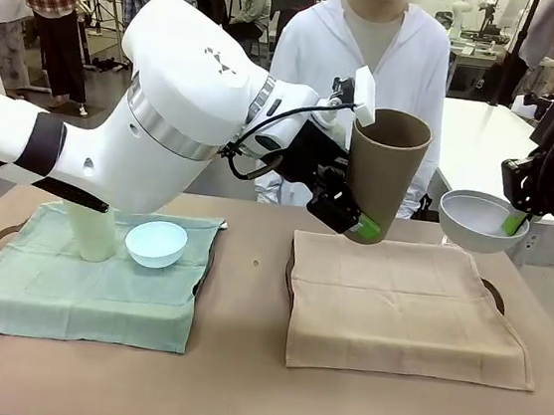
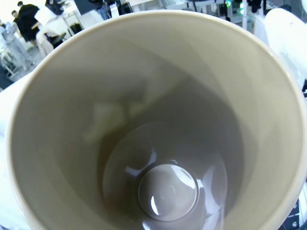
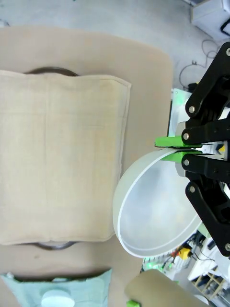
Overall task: Set up a tray with a mat and arrange the tableware.
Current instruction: Place the Picnic Bowl and Reusable plastic cup back onto the Handle tray in front of the human's position.
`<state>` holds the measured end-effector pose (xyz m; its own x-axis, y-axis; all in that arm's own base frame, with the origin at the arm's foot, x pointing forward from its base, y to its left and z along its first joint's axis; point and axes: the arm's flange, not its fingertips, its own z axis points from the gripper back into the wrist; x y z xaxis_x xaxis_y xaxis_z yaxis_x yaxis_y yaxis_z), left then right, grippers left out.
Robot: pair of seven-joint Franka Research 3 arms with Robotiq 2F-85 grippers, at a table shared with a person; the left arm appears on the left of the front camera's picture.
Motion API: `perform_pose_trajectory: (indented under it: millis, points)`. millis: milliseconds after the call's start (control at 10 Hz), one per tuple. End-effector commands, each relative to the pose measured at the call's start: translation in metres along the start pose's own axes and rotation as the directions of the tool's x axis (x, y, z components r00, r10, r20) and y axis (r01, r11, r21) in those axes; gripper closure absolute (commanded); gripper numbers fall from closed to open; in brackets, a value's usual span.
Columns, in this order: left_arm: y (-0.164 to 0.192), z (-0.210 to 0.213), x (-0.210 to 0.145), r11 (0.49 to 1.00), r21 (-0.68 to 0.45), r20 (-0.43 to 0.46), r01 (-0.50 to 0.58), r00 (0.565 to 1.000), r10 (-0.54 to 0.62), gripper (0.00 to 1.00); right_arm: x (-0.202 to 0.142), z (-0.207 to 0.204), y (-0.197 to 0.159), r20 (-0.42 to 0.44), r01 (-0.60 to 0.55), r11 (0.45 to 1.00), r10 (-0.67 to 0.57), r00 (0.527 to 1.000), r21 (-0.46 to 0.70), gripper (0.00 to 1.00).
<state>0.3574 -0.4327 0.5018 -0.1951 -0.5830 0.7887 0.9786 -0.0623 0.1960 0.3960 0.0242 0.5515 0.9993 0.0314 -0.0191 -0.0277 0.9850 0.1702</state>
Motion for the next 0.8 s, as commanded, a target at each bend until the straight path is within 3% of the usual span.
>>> perform_pose_trajectory:
  millis: [0,200,700]
  points:
    - [0.030,-0.016,-0.038,1.000,-0.027,0.010,0.013,1.000,-0.012,0.20,0.032,-0.035,-0.015,-0.027,0.012,1.000,-0.011,1.000,0.011,0.96]
    - [0.060,-0.033,-0.076,0.999,-0.053,0.074,0.005,0.997,-0.001,0.20,0.064,-0.071,-0.025,-0.060,0.040,0.999,-0.041,0.997,-0.021,0.96]
    - [0.083,-0.089,-0.133,0.996,-0.084,0.064,-0.011,0.998,0.016,0.20,0.107,-0.135,-0.036,-0.036,0.029,0.997,-0.032,0.999,-0.077,0.96]
